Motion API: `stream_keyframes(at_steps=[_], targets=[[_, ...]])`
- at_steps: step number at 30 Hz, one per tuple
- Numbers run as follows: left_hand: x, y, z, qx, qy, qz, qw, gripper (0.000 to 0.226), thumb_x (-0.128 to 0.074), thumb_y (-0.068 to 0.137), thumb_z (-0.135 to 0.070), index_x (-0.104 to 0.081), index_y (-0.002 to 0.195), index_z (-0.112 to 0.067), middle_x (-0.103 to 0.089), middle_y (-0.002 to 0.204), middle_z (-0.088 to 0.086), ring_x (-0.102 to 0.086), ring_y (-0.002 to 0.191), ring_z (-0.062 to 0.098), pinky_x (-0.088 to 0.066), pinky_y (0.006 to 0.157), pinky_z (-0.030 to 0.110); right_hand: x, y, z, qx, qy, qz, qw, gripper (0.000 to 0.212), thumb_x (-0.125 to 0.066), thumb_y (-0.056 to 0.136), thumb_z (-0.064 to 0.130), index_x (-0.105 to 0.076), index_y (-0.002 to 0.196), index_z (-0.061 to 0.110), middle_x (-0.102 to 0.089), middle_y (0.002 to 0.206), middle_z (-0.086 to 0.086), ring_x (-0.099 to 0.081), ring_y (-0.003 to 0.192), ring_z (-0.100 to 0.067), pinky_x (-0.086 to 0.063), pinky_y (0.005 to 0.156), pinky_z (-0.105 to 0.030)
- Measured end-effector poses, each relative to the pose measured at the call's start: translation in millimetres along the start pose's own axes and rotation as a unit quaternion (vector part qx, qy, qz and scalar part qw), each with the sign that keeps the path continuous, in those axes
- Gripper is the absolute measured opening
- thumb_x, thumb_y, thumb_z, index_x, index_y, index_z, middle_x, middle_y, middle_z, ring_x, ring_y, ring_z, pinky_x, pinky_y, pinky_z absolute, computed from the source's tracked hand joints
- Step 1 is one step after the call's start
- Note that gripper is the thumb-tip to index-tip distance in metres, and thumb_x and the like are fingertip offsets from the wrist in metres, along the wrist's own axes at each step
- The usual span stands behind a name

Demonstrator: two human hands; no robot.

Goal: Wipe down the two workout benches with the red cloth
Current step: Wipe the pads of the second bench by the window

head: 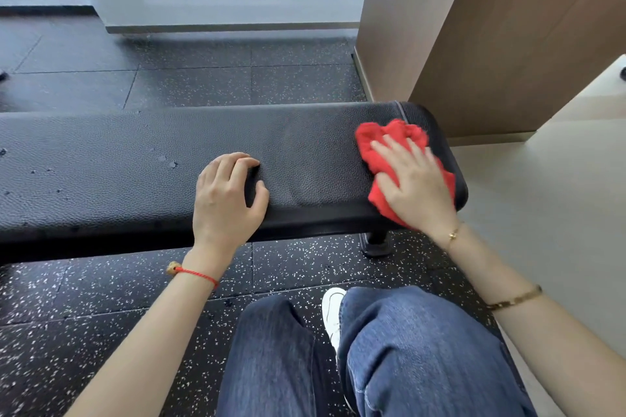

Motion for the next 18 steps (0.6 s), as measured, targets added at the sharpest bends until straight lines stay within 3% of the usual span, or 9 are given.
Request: stream_keyframes(at_steps=[3,5,9,13,18], targets=[[0.0,-0.4,0.3,0.001,0.004,-0.004,1.0,0.029,-0.053,0.089,-0.026,-0.063,0.112,-0.012,-0.062,0.119,0.005,-0.055,0.115,0.029,-0.042,0.105,0.043,6.7,20.4,-54.3,-0.125,-0.003,-0.006,0.992,0.054,-0.044,0.094,0.032,-0.037,0.148,0.032,-0.028,0.159,0.004,-0.022,0.146,-0.029,-0.009,0.121,-0.046],[-1.0,-0.5,0.7,0.004,0.006,-0.005,1.0,0.029,-0.053,0.089,-0.027,-0.062,0.112,-0.012,-0.062,0.12,0.005,-0.055,0.116,0.029,-0.042,0.105,0.043,4.7,43.9,-57.8,-0.151,0.002,0.005,0.989,0.055,-0.043,0.095,0.033,-0.034,0.149,0.032,-0.025,0.16,0.005,-0.02,0.146,-0.03,-0.007,0.121,-0.046],[-1.5,-0.8,1.1,0.003,0.008,-0.004,1.0,0.029,-0.053,0.089,-0.027,-0.062,0.112,-0.013,-0.062,0.12,0.004,-0.054,0.116,0.028,-0.041,0.105,0.041,-9.6,63.1,-0.1,-0.061,0.006,0.039,0.997,0.056,-0.042,0.095,0.034,-0.032,0.15,0.034,-0.022,0.161,0.007,-0.016,0.148,-0.027,-0.005,0.122,-0.044],[-1.2,-0.9,1.0,0.002,0.003,-0.005,1.0,0.029,-0.054,0.088,-0.026,-0.062,0.113,-0.013,-0.062,0.12,0.004,-0.055,0.117,0.029,-0.041,0.105,0.041,-13.7,17.3,38.4,0.051,0.024,0.046,0.997,0.056,-0.047,0.093,0.032,-0.035,0.148,0.035,-0.026,0.159,0.012,-0.016,0.148,-0.021,-0.003,0.123,-0.041],[-0.9,-1.1,0.0,0.0,0.005,-0.004,1.0,0.029,-0.055,0.088,-0.025,-0.062,0.113,-0.011,-0.062,0.12,0.004,-0.055,0.117,0.029,-0.041,0.104,0.042,6.1,-3.3,-30.3,-0.054,0.003,0.0,0.999,0.055,-0.047,0.094,0.028,-0.038,0.147,0.033,-0.029,0.158,0.008,-0.021,0.147,-0.025,-0.007,0.122,-0.042]])
Point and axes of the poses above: each hand's wrist, its own y-axis towards the middle knuckle, its own x-axis out of the back of the hand, z = x × y, the point moved 10 cm from there along y, towards the middle knuckle
